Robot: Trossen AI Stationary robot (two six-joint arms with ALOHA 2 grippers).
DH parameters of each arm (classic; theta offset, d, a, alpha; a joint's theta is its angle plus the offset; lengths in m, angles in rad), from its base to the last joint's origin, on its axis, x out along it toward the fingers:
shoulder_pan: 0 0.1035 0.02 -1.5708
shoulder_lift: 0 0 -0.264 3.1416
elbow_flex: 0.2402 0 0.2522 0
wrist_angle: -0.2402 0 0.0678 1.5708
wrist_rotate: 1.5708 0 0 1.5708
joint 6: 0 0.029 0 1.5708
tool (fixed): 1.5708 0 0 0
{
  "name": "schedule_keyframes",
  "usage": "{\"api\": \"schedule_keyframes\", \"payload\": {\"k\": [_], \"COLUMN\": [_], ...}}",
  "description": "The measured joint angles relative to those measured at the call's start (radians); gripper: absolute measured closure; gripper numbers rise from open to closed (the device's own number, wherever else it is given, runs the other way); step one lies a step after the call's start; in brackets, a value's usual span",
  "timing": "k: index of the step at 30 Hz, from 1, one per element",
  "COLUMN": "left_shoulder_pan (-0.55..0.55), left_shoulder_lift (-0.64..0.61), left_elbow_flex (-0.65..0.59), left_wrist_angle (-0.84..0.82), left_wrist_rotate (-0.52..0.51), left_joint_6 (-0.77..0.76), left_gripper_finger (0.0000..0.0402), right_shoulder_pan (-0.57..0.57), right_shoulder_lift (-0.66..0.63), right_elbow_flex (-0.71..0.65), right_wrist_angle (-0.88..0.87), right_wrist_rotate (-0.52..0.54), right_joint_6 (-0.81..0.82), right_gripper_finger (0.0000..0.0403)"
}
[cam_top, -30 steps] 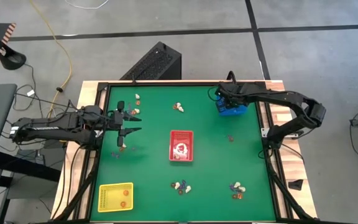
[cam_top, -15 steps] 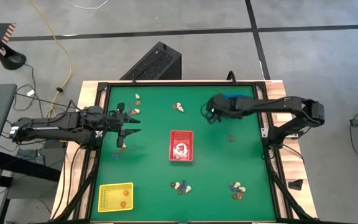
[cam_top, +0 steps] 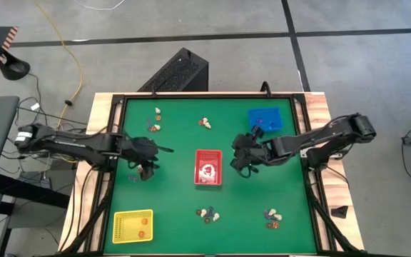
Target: Sort Halloween decoration
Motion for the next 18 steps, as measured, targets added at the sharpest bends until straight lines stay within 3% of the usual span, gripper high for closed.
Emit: {"api": "schedule_keyframes", "payload": {"k": [10,18], "left_shoulder_pan": [-0.008,-0.012], "left_shoulder_lift": [0.208,0.269], "left_elbow_flex": [0.0,0.0], "left_wrist_angle": [-0.025,-0.046], "left_wrist_rotate": [-0.057,-0.006], "left_joint_6": [-0.048,-0.084], "left_gripper_finger": [0.0249,0.0249], "right_shoulder_pan": [0.016,0.021], "right_shoulder_lift": [-0.024,-0.024], "right_elbow_flex": [0.02,0.02], "right_wrist_angle": [0.002,0.005], "right_wrist_rotate": [0.02,0.013], "right_joint_6": [-0.022,-0.018], "right_gripper_finger": [0.0207,0.0207]}}
